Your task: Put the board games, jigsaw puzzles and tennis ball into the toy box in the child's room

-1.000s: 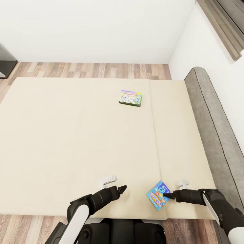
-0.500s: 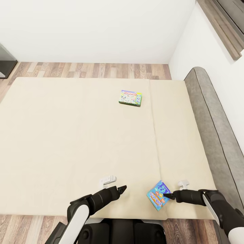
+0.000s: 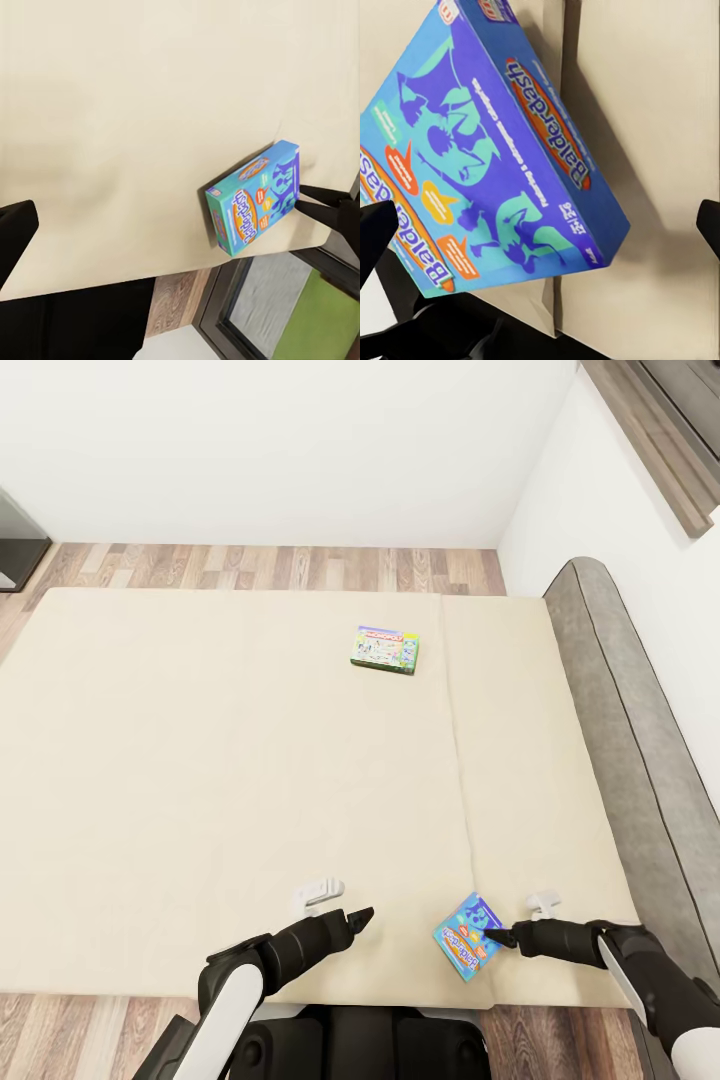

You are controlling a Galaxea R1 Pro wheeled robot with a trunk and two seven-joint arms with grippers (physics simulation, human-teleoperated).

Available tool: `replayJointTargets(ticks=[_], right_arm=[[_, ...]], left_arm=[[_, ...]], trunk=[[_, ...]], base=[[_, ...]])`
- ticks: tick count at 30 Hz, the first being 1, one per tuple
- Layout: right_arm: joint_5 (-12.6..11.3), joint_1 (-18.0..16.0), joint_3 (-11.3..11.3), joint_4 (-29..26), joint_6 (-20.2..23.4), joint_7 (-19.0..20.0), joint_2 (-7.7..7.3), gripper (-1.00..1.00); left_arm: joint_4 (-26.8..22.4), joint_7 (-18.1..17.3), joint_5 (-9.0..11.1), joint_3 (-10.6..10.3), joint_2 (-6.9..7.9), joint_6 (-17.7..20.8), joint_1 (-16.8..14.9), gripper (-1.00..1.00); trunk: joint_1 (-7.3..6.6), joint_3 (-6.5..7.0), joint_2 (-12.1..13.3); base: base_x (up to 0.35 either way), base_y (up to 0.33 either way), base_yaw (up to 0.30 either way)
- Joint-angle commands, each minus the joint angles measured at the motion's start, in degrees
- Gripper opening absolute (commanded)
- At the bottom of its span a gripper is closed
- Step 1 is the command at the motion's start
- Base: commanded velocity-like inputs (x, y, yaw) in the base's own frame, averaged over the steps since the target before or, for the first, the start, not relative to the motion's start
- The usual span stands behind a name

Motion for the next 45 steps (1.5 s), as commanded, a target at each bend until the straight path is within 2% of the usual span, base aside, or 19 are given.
replayJointTargets(ticks=[1,21,24,28,33,45], right_arm=[[-0.1,-0.1,-0.1,0.1,0.3,0.1,0.02,1.0],[-0.2,-0.2,-0.1,0.6,-0.5,0.0,-0.05,1.0],[0.6,0.8,-1.1,-0.1,0.4,0.9,-1.03,1.0],[0.6,1.5,-2.4,-0.1,1.6,2.2,-2.1,1.0],[0.6,1.5,-3.9,-0.1,1.6,3.8,-2.1,1.0],[0.6,1.5,-3.9,-0.1,1.6,7.1,-2.1,1.0]], left_arm=[[-0.1,0.6,0.6,0.0,-0.01,0.1,0.0,1.0],[0.0,0.6,0.6,0.0,-0.01,0.1,0.0,1.0],[1.0,0.2,0.3,0.2,0.64,-0.8,0.5,1.0],[2.3,0.2,0.3,0.2,0.64,-2.1,0.5,1.0],[3.9,0.2,0.3,0.2,0.64,-3.7,0.5,1.0],[6.4,0.2,0.3,0.2,0.64,-3.7,0.5,1.0]], trunk=[[0.01,-0.04,0.0],[0.01,-0.04,0.0],[0.01,-0.04,0.0],[0.01,-0.04,0.0],[0.01,-0.04,0.0],[0.01,-0.04,0.0]], base=[[0.0,0.0,0.0],[0.0,0.0,0.0],[0.0,0.0,0.0],[0.0,0.0,0.0],[0.0,0.0,0.0],[0.0,0.0,0.0]])
